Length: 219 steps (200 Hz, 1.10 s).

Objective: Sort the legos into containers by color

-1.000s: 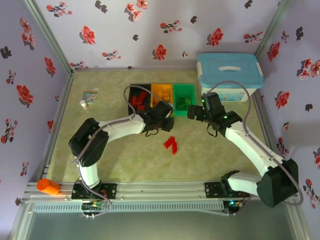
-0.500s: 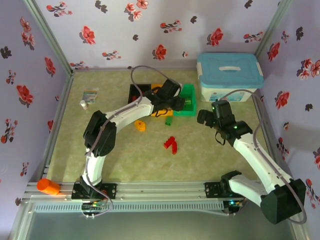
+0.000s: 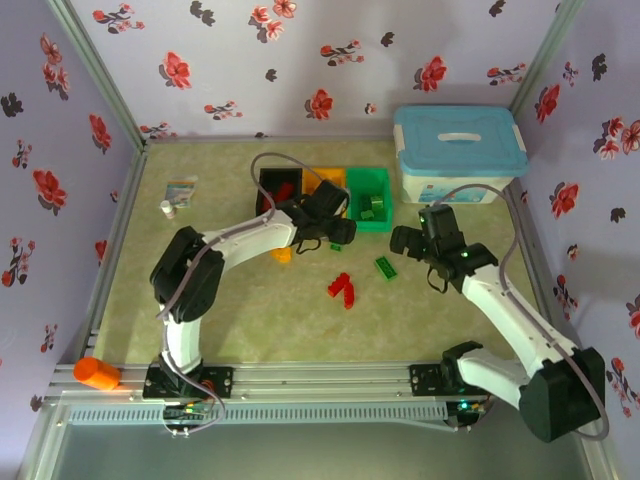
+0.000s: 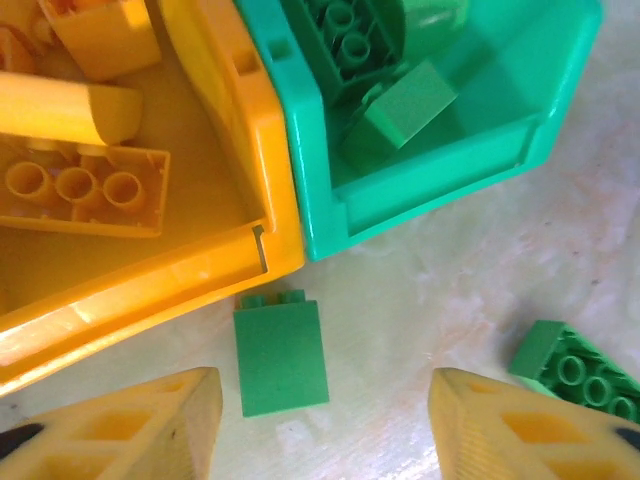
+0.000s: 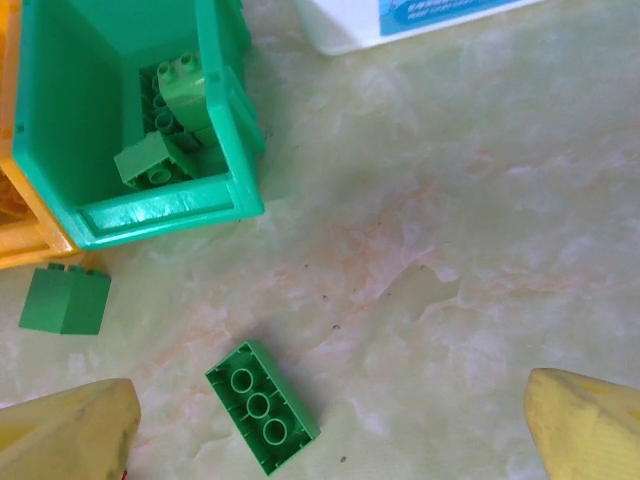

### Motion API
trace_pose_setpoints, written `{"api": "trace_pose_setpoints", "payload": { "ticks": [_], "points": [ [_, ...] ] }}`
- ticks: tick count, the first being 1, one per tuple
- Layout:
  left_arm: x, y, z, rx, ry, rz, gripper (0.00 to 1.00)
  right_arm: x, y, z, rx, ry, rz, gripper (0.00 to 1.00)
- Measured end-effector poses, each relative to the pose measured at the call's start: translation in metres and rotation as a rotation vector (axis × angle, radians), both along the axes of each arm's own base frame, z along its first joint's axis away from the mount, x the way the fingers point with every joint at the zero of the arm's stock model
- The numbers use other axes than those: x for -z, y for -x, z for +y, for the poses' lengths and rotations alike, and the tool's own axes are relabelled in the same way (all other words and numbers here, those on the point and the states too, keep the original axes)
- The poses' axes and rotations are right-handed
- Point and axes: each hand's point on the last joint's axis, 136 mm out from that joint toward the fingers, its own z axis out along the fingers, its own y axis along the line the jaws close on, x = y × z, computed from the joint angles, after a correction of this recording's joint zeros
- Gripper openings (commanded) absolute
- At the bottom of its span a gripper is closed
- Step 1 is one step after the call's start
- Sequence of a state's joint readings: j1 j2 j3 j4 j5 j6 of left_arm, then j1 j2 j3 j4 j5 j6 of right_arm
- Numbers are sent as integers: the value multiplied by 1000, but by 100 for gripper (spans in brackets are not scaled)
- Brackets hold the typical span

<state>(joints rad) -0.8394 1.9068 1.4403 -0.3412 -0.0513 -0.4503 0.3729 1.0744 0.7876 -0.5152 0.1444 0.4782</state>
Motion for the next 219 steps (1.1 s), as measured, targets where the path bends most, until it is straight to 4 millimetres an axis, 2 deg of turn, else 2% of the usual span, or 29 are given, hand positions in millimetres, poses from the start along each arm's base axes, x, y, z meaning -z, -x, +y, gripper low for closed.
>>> {"api": "trace_pose_setpoints", "payload": {
  "ticks": [23,44,68,90,130,141,168,185,219],
  "points": [
    [-7,2,3,-4,22,-16,61,34,-1,15,-63,-9,122,99],
    [6,9,10,-13,14,1,62,62,4,26,-116,-3,215,96],
    [26,23,25,-24,-17,40,62,82,9,35,-167,18,282,90],
    [28,31,39,-39,-15,47,62,96,8,44,-219,50,333,82],
    [4,36,71,-99,51,7,62,110,2,66,-312,118,380,63],
    [-1,36,82,-123,61,-4,62,114,3,68,-323,135,395,60],
    [-5,38,102,-159,74,-23,62,119,4,71,-343,178,427,40],
    [-7,42,109,-170,78,-32,62,120,2,72,-343,194,439,31],
    [-13,51,122,-190,88,-52,62,109,-8,76,-342,210,429,26]
  ]
}}
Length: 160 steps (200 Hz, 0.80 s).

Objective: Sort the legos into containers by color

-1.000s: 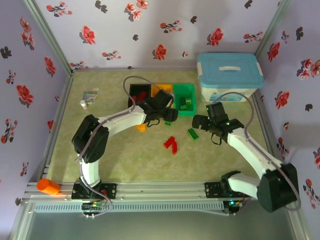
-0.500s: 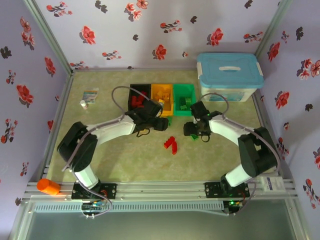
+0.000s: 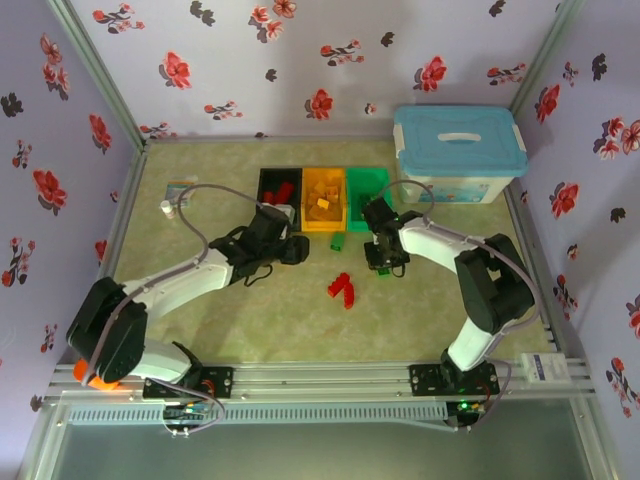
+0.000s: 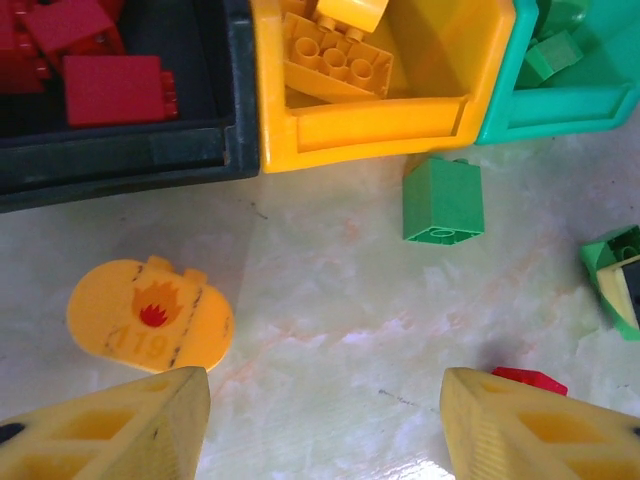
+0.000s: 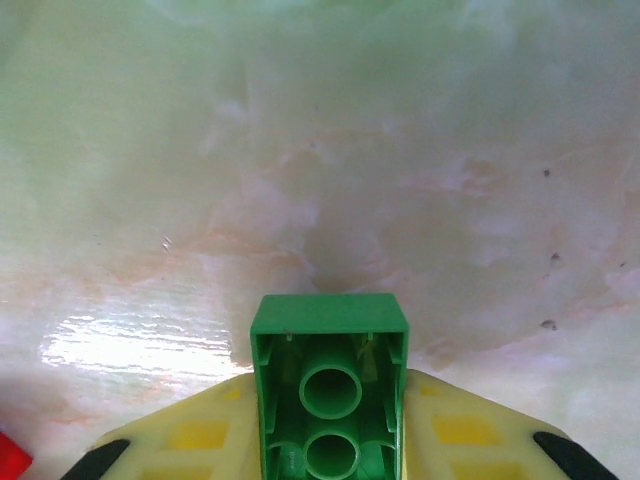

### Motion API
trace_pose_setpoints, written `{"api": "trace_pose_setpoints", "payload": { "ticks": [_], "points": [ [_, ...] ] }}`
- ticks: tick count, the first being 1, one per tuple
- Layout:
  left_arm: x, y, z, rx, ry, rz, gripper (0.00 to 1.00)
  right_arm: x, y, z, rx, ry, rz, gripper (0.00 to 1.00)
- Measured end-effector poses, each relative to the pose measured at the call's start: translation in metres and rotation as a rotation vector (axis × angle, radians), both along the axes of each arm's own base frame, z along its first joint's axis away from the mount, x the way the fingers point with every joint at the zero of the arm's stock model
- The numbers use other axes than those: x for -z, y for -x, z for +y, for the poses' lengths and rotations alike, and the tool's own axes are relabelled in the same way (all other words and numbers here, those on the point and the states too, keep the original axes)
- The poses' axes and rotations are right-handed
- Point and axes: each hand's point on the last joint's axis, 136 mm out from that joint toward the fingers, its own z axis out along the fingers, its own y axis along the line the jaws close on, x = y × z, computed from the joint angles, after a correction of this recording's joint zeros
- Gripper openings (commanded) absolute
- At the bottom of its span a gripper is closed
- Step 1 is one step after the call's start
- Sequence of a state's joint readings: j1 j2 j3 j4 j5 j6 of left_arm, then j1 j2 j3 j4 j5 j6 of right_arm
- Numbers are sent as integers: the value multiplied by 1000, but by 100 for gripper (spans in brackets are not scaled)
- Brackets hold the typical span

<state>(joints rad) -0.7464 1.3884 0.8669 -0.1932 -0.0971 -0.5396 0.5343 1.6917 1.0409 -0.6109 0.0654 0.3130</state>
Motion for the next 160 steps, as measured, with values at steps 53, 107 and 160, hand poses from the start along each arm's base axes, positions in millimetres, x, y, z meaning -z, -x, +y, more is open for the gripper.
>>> {"api": "trace_pose_setpoints", "payload": {
  "ticks": [53,107,160],
  "points": [
    [5,16,23,-39,-2,-13,62,-69,-49,15,-13,-5,-155,29],
    [8,33,45,-85,15,-14,63,-138,-144,29,16,-47,-336,80],
    [0,45,63,-127,43,-45,63,-105,-147,32,1,-39,-260,86]
  ]
}}
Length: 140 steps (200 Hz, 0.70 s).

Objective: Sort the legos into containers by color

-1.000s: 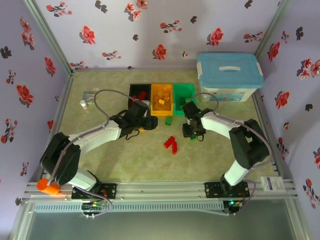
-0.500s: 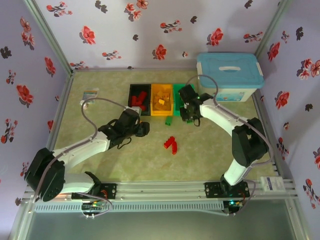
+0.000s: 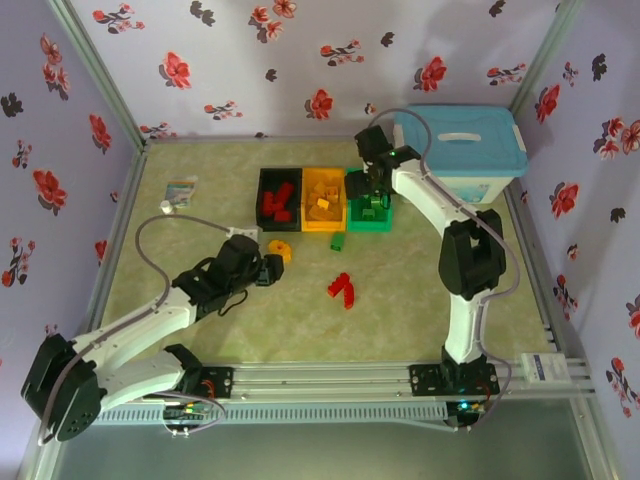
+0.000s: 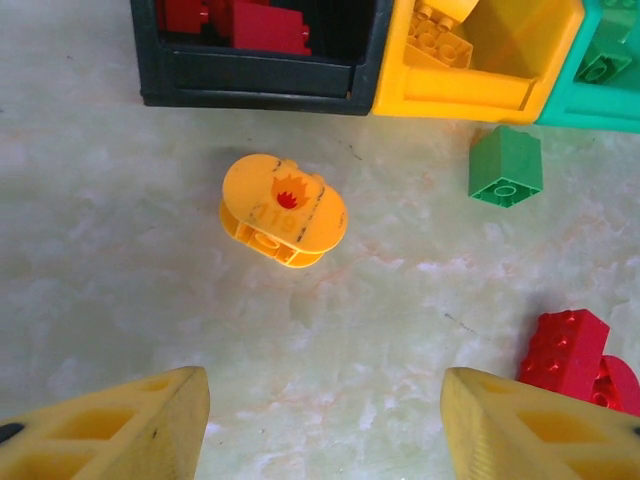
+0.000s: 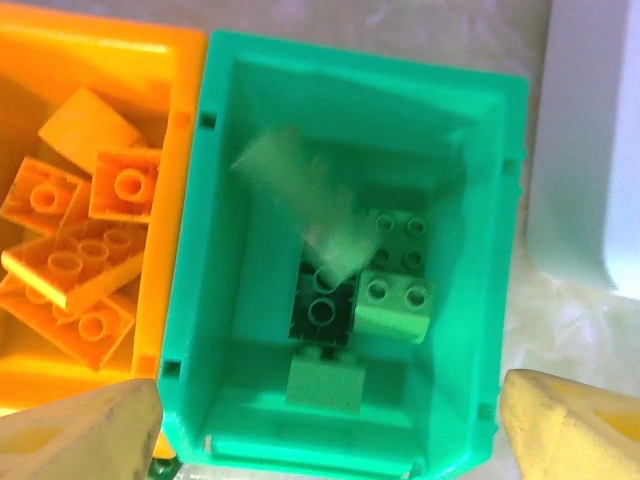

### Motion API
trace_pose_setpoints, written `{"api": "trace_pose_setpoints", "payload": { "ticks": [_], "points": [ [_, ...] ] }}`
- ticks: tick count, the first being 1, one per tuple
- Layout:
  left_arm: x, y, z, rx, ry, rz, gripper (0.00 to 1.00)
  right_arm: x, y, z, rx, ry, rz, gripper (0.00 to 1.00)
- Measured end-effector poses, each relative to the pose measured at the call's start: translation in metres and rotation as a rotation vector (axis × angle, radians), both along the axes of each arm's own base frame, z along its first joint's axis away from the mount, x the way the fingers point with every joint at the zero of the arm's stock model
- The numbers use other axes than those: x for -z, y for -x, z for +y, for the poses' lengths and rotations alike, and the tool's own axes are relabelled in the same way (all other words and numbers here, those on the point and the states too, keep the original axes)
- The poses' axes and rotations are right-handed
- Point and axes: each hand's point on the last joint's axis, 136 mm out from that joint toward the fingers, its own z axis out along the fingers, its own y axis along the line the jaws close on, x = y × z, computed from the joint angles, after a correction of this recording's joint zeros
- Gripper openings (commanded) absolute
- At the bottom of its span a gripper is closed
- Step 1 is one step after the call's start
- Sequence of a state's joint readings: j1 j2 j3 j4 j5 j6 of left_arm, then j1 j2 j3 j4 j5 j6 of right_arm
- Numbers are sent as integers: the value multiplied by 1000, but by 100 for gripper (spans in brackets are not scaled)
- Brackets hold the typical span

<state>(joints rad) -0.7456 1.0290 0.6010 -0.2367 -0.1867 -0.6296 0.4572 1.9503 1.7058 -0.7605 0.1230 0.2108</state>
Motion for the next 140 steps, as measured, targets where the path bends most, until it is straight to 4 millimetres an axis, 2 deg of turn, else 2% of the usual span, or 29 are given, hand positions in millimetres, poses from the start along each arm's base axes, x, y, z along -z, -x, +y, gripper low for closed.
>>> {"api": "trace_pose_setpoints", "payload": {
  "ticks": [46,79,101,119,140],
  "points": [
    [8,1,4,-13,-22,8,64,18,63,16,-63,-33,64,86],
    [22,-1,3,-13,-53,41,66,41,91,35,-75,-76,114,88],
    [25,-2,2,-16,-54,47,66,52,98,41,-43,-100,136,88],
    [23,-3,1,-23,-39,41,66,59,93,47,-7,-117,134,86],
    [22,-1,4,-30,-26,31,66,77,88,51,30,-112,154,84]
  ]
}}
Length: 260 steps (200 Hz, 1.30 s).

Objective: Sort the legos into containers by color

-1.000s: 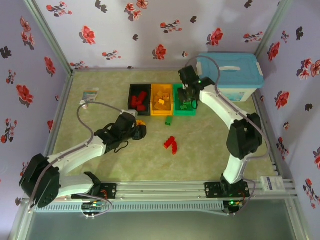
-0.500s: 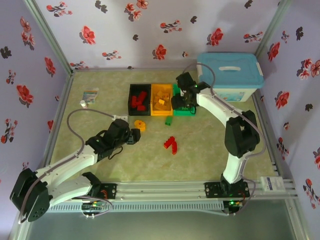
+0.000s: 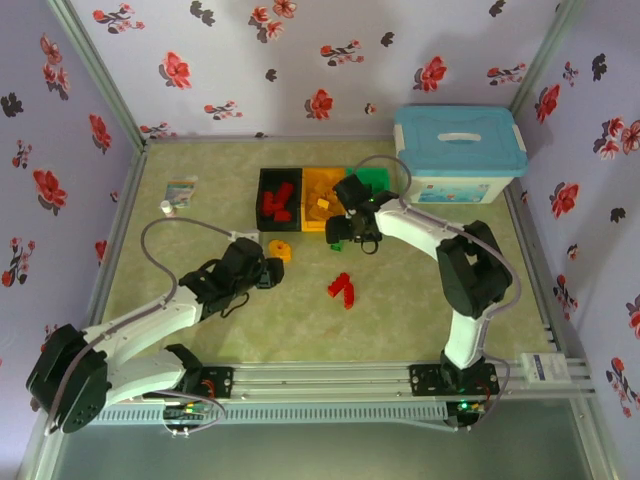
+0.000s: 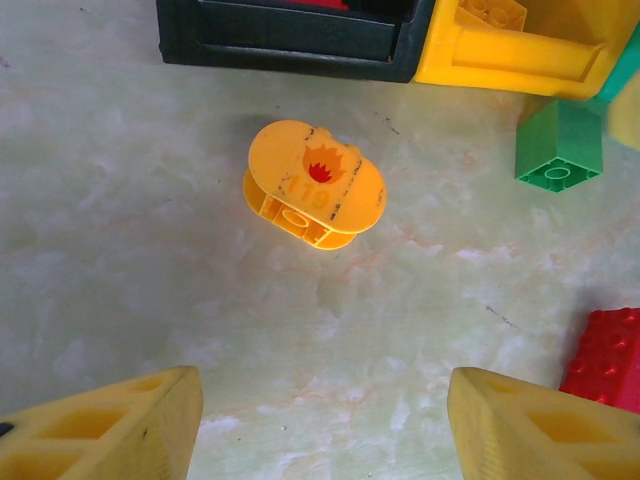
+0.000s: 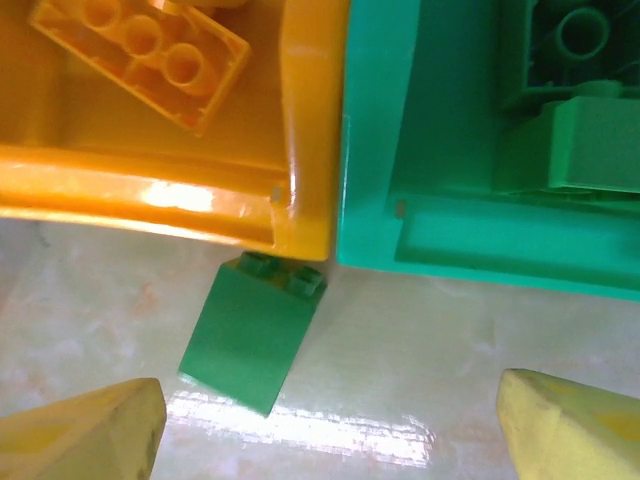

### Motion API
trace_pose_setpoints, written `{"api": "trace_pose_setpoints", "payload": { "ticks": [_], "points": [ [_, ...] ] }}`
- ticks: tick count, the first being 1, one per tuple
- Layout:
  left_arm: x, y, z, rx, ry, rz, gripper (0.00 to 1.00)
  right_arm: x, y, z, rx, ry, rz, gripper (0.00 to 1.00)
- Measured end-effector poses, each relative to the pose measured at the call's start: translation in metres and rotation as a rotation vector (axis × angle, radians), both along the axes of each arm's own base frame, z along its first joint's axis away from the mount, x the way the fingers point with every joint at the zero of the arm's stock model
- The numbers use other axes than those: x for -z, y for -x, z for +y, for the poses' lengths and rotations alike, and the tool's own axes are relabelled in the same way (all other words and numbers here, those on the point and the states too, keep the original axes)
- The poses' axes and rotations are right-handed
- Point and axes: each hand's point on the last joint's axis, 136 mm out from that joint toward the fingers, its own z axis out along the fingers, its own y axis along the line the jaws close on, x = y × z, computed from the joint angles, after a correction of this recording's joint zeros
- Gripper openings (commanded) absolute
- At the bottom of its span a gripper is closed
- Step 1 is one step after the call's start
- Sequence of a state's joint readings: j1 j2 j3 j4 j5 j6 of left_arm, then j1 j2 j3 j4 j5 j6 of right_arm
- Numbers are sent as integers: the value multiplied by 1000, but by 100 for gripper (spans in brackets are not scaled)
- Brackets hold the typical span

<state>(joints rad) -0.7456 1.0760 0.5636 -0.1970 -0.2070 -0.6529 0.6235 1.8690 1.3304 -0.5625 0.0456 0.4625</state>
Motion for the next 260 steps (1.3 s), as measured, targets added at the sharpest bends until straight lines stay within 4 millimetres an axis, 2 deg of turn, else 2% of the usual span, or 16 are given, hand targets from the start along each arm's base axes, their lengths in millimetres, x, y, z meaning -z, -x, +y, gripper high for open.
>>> {"api": "trace_pose_setpoints", "payload": {
  "ticks": [21,35,56,73,112,144,172,190,213,240,260],
  "points": [
    [1,6,6,-6,6,-6,66,18,-3,5,26,13,27,82],
    [0,8,10,-13,11,-12,67,16,-8,13,29,-3,12,78],
    [-3,10,13,-25,17,-22,67,18,-10,20,39,-11,5,62],
    [-3,9,15,-33,18,-26,67,26,-8,23,36,0,16,53],
    [-3,8,18,-43,14,-26,67,33,-3,26,32,11,28,54],
    [-3,8,18,-46,14,-26,67,37,5,31,22,24,33,38],
    [-3,8,18,-45,14,-26,67,33,10,30,16,37,25,35],
    [-3,8,18,-46,13,-27,67,19,11,24,18,45,6,35],
    [-3,8,18,-45,14,-26,67,-18,6,17,16,42,-59,34],
    [1,8,18,-45,5,-17,71,-71,-26,2,57,2,-165,34],
    [3,7,18,-45,-1,-10,75,-95,-56,-21,110,-15,-220,34]
  ]
}}
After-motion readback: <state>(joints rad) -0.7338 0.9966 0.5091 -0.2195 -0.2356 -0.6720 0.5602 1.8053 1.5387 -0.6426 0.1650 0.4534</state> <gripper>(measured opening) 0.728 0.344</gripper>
